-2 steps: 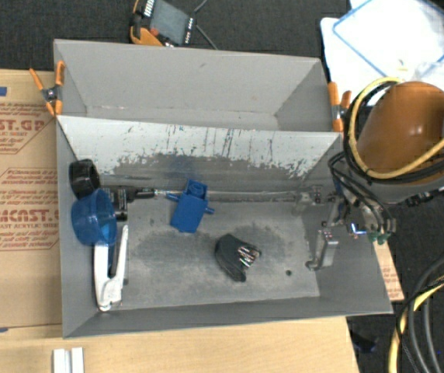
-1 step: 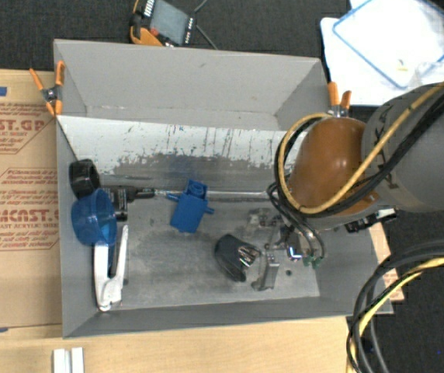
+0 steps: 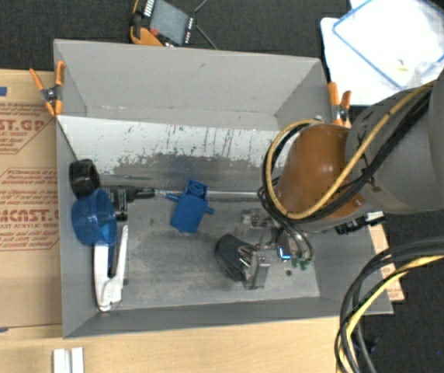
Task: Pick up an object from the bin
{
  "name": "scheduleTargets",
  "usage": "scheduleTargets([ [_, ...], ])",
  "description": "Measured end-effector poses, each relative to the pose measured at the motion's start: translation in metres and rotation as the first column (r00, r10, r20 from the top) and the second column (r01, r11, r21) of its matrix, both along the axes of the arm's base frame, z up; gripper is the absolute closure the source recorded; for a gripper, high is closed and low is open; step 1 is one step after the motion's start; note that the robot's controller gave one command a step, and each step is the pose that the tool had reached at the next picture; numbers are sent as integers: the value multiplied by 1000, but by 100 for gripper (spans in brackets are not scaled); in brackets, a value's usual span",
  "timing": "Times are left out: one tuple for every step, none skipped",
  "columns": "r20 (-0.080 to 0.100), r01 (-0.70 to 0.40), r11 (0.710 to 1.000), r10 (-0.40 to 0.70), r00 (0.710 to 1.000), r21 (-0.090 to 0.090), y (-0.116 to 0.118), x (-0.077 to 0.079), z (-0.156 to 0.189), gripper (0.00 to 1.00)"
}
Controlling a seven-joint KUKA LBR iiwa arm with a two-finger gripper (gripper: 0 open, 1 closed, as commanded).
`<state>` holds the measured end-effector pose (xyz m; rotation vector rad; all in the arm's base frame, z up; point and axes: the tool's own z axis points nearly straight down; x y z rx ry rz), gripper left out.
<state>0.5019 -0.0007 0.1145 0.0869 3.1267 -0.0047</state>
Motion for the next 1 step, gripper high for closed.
scheduleTargets([
  [-6, -14, 1000, 14, 1000, 2, -2, -2, 27, 0],
])
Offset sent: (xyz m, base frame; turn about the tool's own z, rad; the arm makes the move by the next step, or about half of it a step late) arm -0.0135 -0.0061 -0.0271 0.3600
